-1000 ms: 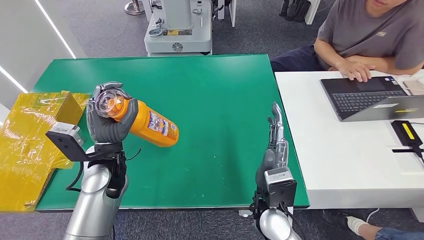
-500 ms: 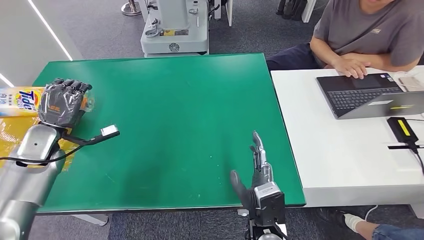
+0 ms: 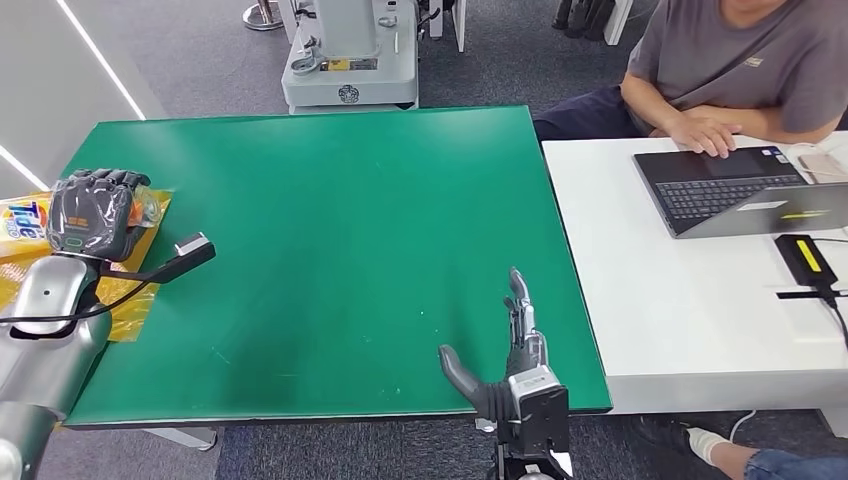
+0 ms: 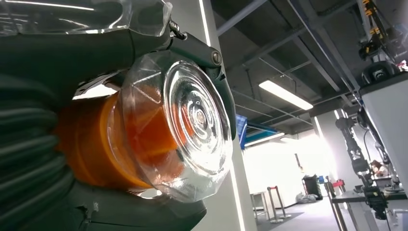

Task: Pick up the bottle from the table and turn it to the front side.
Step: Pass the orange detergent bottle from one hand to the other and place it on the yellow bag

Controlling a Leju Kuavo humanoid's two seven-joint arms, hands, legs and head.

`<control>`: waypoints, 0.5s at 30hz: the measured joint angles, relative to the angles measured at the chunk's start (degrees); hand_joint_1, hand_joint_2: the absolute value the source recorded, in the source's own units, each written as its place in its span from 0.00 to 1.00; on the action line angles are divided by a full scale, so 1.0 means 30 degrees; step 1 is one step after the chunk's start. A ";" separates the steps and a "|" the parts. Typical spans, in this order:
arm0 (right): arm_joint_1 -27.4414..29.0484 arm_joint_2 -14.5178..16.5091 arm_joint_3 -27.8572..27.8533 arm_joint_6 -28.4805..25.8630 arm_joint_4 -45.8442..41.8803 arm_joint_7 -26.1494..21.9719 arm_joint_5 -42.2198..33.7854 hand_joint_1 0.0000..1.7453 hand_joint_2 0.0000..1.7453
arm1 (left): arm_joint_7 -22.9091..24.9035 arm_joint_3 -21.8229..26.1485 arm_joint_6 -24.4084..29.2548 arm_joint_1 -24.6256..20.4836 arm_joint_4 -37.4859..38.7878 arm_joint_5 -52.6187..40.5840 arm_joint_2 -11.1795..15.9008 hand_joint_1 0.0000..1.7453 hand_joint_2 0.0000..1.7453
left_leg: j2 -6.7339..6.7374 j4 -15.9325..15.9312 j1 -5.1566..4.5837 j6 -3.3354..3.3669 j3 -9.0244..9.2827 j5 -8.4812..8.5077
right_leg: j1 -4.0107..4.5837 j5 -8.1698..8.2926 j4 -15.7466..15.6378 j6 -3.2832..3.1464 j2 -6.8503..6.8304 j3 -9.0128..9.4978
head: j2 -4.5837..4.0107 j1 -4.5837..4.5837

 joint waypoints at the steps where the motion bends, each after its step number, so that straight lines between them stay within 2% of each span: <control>1: 0.0013 0.0006 0.0000 -0.0015 -0.0026 0.0002 0.0015 0.00 1.00 | -0.0069 0.0000 -0.0100 -0.0001 0.0049 -0.0002 0.0029 1.00 1.00 | 0.0000 0.0000 0.0001 0.0000 0.0000 0.0000 | 0.0000 0.0000 0.0000 0.0000 0.0000 -0.0001 | 0.0000 0.0002; 10: 0.0168 0.0007 0.0000 -0.0022 -0.0149 0.0027 0.0000 0.00 1.00 | -0.1592 -0.0040 -0.0883 -0.0096 0.1824 -0.0087 0.0186 1.00 1.00 | 0.0006 -0.0001 0.0000 -0.0001 -0.0001 0.0000 | 0.0001 0.0000 0.0000 0.0000 0.0005 -0.0009 | 0.0000 0.0004; 15: 0.0181 0.0007 0.0007 0.0069 -0.0180 0.0020 -0.0038 0.00 1.00 | -0.2096 -0.0465 -0.0865 -0.0282 0.3913 -0.1215 0.0153 1.00 1.00 | 0.0009 -0.0001 -0.0003 -0.0001 0.0000 0.0000 | -0.0001 0.0000 0.0000 0.0000 0.0007 -0.0010 | 0.0000 0.0000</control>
